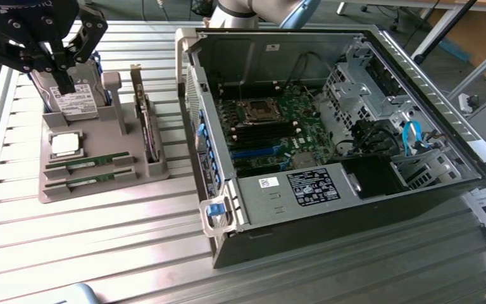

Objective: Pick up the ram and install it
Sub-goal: 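Pick up the ram and move it above insertion slot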

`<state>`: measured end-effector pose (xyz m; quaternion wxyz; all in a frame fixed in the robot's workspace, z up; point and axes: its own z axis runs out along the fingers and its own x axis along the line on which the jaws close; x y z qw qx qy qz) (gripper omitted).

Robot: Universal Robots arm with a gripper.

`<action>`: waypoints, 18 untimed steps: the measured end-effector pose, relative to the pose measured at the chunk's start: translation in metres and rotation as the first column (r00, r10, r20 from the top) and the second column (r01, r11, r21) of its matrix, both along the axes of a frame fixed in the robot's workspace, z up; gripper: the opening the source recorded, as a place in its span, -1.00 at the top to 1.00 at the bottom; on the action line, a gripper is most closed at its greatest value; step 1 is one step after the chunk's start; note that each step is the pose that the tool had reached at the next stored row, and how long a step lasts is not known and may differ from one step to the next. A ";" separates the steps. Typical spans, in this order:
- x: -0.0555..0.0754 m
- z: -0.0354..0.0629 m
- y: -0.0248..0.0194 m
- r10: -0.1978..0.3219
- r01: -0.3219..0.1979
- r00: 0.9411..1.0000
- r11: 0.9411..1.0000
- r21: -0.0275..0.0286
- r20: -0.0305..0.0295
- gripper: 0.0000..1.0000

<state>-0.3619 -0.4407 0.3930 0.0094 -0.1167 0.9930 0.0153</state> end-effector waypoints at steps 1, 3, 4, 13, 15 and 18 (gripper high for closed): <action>0.000 0.0000 0.0000 0.003 -0.003 1.000 1.000 0.000 0.000 0.79; 0.000 0.0000 0.0000 0.009 -0.009 1.000 1.000 -0.001 0.000 0.79; 0.000 0.0000 0.0000 0.013 -0.013 1.000 1.000 -0.001 0.000 0.79; 0.000 0.0000 0.0000 0.043 -0.043 0.999 0.999 -0.004 0.000 0.79; 0.000 0.0000 0.0000 0.048 -0.048 0.999 0.999 -0.005 0.000 0.79; 0.000 0.0000 0.0000 0.058 -0.058 0.998 0.998 -0.006 0.000 0.79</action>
